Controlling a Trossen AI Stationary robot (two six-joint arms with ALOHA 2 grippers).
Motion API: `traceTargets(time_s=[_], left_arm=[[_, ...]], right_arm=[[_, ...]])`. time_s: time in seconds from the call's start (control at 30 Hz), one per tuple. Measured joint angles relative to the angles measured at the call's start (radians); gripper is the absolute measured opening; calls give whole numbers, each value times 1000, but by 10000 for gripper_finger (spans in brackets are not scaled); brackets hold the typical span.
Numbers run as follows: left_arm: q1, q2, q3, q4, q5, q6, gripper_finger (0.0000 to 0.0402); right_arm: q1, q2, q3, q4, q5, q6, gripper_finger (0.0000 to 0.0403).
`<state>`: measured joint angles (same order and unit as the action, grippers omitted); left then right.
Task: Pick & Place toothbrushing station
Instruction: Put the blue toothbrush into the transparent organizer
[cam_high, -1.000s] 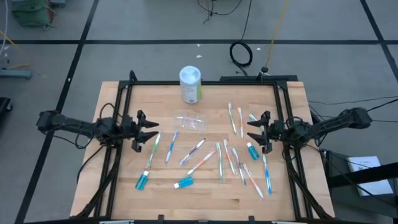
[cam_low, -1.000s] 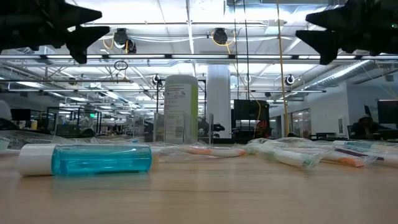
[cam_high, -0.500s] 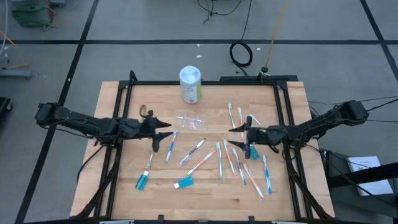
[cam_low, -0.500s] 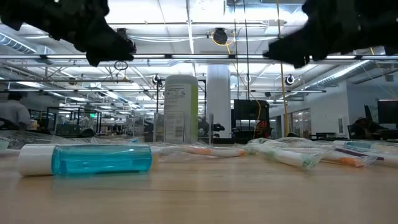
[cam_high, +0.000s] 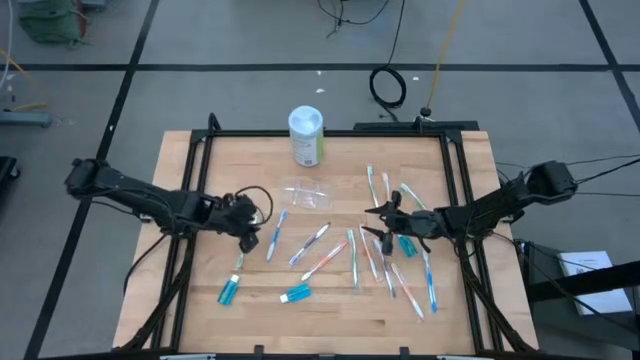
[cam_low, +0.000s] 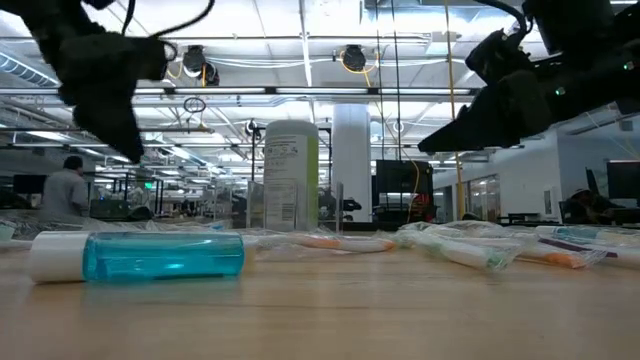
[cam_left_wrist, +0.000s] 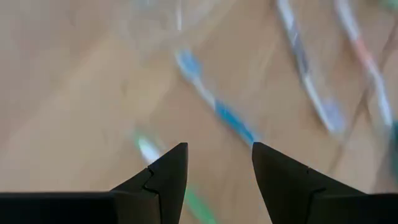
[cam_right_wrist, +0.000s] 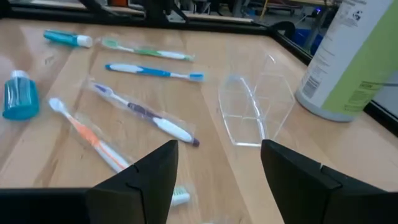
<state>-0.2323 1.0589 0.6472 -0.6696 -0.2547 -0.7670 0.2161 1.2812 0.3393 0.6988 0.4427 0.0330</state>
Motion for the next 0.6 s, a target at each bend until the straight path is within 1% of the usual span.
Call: traceTargets(time_s=[0.03, 0.1, 0.17, 0.23, 0.3, 0.4, 0.6], left_arm=[[-8, 17, 0, -15, 29, 12, 186], [-38, 47, 0, -23, 52, 105, 186], [-63, 75, 0, 48, 53, 184, 186], [-74, 114, 0, 150, 47, 184, 186], [-69, 157, 0, 272, 15, 127, 186], [-41, 218, 0, 364, -46, -5, 186], [26, 388, 0, 395, -159, -170, 186]], right_arm=[[0, 0, 0, 2, 0, 0, 224], [0, -1, 0, 12, 1, -7, 224], [0, -2, 0, 18, 1, -27, 224], [0, -3, 0, 50, 1, -41, 224], [0, -4, 0, 66, 1, -51, 224], [0, -4, 0, 91, 0, -56, 224], [0, -4, 0, 68, -1, -61, 224]])
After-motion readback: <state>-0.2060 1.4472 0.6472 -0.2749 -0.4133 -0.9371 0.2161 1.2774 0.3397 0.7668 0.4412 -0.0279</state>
